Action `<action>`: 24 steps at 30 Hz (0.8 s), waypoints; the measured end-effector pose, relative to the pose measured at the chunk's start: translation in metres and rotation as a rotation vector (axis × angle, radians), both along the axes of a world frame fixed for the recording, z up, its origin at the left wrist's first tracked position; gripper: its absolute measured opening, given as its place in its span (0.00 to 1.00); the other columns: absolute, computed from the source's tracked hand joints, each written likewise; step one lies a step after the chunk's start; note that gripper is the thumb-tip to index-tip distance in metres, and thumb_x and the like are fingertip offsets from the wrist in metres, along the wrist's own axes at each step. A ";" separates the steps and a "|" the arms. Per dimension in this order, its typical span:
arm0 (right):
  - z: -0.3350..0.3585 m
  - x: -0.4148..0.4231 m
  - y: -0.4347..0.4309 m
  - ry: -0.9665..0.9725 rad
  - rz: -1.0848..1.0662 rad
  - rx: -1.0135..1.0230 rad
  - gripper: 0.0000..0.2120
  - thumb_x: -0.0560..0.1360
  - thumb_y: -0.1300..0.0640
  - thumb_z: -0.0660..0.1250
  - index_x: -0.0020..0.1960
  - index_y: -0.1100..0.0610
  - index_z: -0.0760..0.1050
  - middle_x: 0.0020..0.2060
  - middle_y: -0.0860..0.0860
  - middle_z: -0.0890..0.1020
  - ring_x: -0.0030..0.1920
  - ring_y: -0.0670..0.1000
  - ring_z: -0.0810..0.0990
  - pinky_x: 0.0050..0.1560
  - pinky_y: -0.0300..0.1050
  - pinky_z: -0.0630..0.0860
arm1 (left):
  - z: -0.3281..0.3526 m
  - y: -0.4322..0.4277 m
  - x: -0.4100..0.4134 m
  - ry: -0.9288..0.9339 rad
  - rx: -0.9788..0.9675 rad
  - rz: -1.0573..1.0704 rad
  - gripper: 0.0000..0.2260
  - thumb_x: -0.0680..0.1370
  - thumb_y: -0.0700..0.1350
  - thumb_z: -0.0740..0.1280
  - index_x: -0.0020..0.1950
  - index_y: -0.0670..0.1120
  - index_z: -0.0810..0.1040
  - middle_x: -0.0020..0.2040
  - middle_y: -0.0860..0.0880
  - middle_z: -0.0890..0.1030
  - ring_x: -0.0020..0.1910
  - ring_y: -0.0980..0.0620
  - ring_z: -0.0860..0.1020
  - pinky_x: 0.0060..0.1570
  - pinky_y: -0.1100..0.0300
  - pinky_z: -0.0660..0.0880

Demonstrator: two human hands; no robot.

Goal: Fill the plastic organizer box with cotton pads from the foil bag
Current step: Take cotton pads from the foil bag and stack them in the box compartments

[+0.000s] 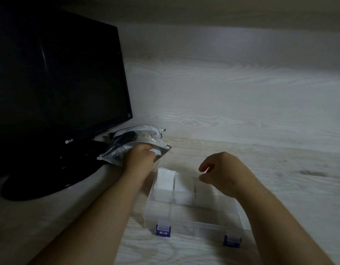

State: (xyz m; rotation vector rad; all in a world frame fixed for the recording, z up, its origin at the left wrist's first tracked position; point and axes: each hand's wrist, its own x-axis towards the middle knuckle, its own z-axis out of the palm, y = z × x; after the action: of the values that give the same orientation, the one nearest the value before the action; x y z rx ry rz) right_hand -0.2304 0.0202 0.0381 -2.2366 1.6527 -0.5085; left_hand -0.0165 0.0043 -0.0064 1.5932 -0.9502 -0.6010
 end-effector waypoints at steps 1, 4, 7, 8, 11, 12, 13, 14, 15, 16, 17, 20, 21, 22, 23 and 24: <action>0.000 0.000 0.000 -0.004 0.000 0.004 0.07 0.72 0.53 0.72 0.50 0.47 0.81 0.45 0.46 0.81 0.42 0.46 0.79 0.47 0.43 0.79 | 0.000 -0.001 0.002 -0.022 -0.013 0.052 0.11 0.73 0.38 0.66 0.52 0.47 0.83 0.50 0.46 0.84 0.49 0.46 0.81 0.54 0.52 0.78; 0.000 0.000 0.001 -0.017 0.002 0.008 0.06 0.72 0.54 0.72 0.49 0.47 0.81 0.44 0.45 0.81 0.40 0.45 0.80 0.46 0.43 0.78 | 0.000 -0.001 0.004 -0.087 -0.028 0.142 0.10 0.74 0.37 0.63 0.49 0.45 0.83 0.47 0.45 0.84 0.48 0.44 0.81 0.52 0.53 0.78; 0.001 0.001 0.002 -0.025 -0.002 0.010 0.05 0.72 0.54 0.72 0.48 0.46 0.80 0.42 0.44 0.80 0.38 0.44 0.80 0.45 0.42 0.79 | -0.002 -0.005 0.006 0.060 -0.068 0.124 0.08 0.73 0.38 0.62 0.39 0.47 0.80 0.40 0.44 0.83 0.43 0.42 0.82 0.50 0.44 0.80; 0.001 0.001 0.002 -0.023 -0.003 0.009 0.05 0.73 0.53 0.72 0.48 0.46 0.80 0.42 0.44 0.80 0.38 0.44 0.80 0.45 0.42 0.79 | -0.003 -0.004 0.006 0.110 -0.072 0.127 0.09 0.73 0.36 0.63 0.38 0.47 0.78 0.37 0.44 0.82 0.40 0.42 0.82 0.48 0.42 0.80; 0.001 0.003 0.002 -0.024 -0.001 0.011 0.05 0.74 0.52 0.71 0.49 0.46 0.81 0.42 0.44 0.81 0.38 0.44 0.80 0.47 0.43 0.80 | 0.001 0.000 0.006 0.106 -0.064 0.127 0.09 0.73 0.34 0.64 0.37 0.47 0.77 0.32 0.44 0.79 0.34 0.42 0.80 0.44 0.44 0.81; 0.002 0.003 0.003 -0.027 -0.002 0.013 0.04 0.74 0.52 0.71 0.49 0.46 0.81 0.42 0.44 0.81 0.38 0.45 0.80 0.47 0.43 0.80 | 0.006 0.004 0.004 0.078 -0.069 0.127 0.07 0.72 0.35 0.64 0.35 0.45 0.76 0.31 0.45 0.78 0.34 0.41 0.80 0.42 0.48 0.81; 0.002 0.003 0.003 -0.033 -0.002 0.012 0.04 0.74 0.51 0.71 0.49 0.46 0.81 0.42 0.44 0.81 0.38 0.45 0.81 0.47 0.44 0.80 | 0.009 0.007 0.003 0.047 -0.081 0.131 0.06 0.70 0.37 0.64 0.33 0.44 0.75 0.29 0.46 0.76 0.34 0.41 0.78 0.39 0.51 0.77; 0.003 0.003 0.003 -0.042 -0.002 0.009 0.04 0.74 0.51 0.71 0.49 0.47 0.81 0.42 0.44 0.82 0.39 0.44 0.81 0.47 0.44 0.80 | 0.013 0.011 0.001 0.029 -0.104 0.128 0.05 0.69 0.38 0.63 0.32 0.43 0.73 0.28 0.47 0.73 0.32 0.43 0.74 0.35 0.55 0.71; 0.003 0.003 0.003 -0.058 -0.001 0.007 0.03 0.74 0.51 0.71 0.48 0.47 0.81 0.41 0.44 0.82 0.39 0.44 0.81 0.47 0.43 0.80 | 0.017 0.015 -0.001 0.025 -0.132 0.122 0.06 0.68 0.39 0.63 0.31 0.42 0.71 0.28 0.48 0.71 0.32 0.46 0.70 0.34 0.56 0.66; 0.004 0.003 0.003 -0.081 0.000 0.006 0.03 0.74 0.51 0.71 0.47 0.48 0.81 0.39 0.44 0.82 0.38 0.44 0.80 0.45 0.42 0.80 | 0.020 0.019 -0.004 0.030 -0.159 0.113 0.06 0.68 0.38 0.63 0.32 0.41 0.70 0.28 0.48 0.69 0.32 0.49 0.68 0.34 0.57 0.63; 0.004 0.003 0.003 -0.114 0.001 0.004 0.02 0.74 0.52 0.71 0.46 0.49 0.82 0.37 0.44 0.81 0.37 0.44 0.80 0.43 0.41 0.79 | 0.024 0.022 -0.008 0.034 -0.192 0.099 0.05 0.69 0.36 0.63 0.33 0.39 0.71 0.29 0.47 0.69 0.32 0.50 0.67 0.35 0.58 0.61; 0.005 0.004 0.004 -0.301 -0.018 0.037 0.02 0.74 0.55 0.71 0.43 0.51 0.82 0.33 0.48 0.83 0.34 0.47 0.82 0.41 0.43 0.80 | 0.031 0.029 -0.017 0.090 -0.284 0.029 0.07 0.71 0.33 0.64 0.34 0.42 0.74 0.30 0.49 0.72 0.31 0.51 0.69 0.33 0.60 0.63; 0.006 0.005 0.004 -0.394 -0.026 0.072 0.02 0.73 0.57 0.71 0.43 0.52 0.82 0.33 0.50 0.84 0.35 0.49 0.83 0.42 0.45 0.81 | 0.032 0.030 -0.020 0.112 -0.292 -0.007 0.09 0.71 0.32 0.64 0.34 0.44 0.75 0.30 0.50 0.73 0.30 0.52 0.70 0.32 0.61 0.64; 0.006 0.006 0.006 -0.500 -0.030 0.114 0.01 0.74 0.58 0.71 0.44 0.54 0.82 0.35 0.52 0.85 0.37 0.51 0.84 0.43 0.46 0.82 | 0.034 0.031 -0.022 0.130 -0.292 -0.055 0.11 0.72 0.31 0.64 0.35 0.46 0.76 0.31 0.50 0.74 0.30 0.52 0.70 0.30 0.62 0.65; 0.007 0.007 0.007 -0.610 -0.027 0.159 0.01 0.74 0.59 0.72 0.45 0.57 0.82 0.37 0.54 0.85 0.38 0.52 0.85 0.43 0.47 0.83 | 0.035 0.032 -0.024 0.141 -0.290 -0.109 0.12 0.72 0.30 0.64 0.37 0.46 0.76 0.32 0.49 0.74 0.31 0.51 0.71 0.29 0.62 0.66; 0.008 0.008 0.009 -0.707 -0.023 0.201 0.03 0.74 0.60 0.72 0.45 0.59 0.82 0.39 0.56 0.85 0.39 0.52 0.85 0.44 0.47 0.84 | 0.035 0.033 -0.026 0.146 -0.293 -0.163 0.12 0.72 0.29 0.64 0.39 0.46 0.76 0.32 0.48 0.74 0.31 0.50 0.72 0.29 0.61 0.68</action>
State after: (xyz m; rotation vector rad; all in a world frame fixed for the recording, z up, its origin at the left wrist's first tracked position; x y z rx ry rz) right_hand -0.2227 0.0287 0.0466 -1.6184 1.2801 -0.9544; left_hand -0.0423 0.0376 0.0288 1.2047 -1.0142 -0.6490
